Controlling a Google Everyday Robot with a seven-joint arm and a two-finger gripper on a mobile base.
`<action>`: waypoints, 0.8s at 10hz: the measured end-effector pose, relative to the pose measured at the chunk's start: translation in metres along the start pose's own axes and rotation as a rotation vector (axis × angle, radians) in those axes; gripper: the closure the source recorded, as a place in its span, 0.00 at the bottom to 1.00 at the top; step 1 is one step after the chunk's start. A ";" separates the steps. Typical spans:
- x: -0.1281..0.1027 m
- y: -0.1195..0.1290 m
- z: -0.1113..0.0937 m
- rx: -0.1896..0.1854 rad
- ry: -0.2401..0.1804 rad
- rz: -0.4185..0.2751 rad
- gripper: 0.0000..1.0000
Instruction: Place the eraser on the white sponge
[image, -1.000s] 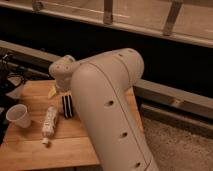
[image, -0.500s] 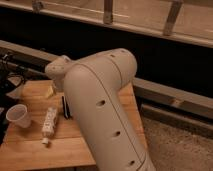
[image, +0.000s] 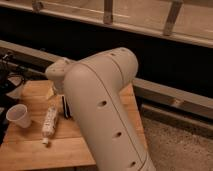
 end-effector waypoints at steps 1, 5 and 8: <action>0.003 -0.003 0.000 0.001 0.002 0.004 0.01; 0.006 -0.008 0.020 0.001 0.052 0.033 0.01; 0.009 -0.015 0.044 -0.023 0.112 0.063 0.01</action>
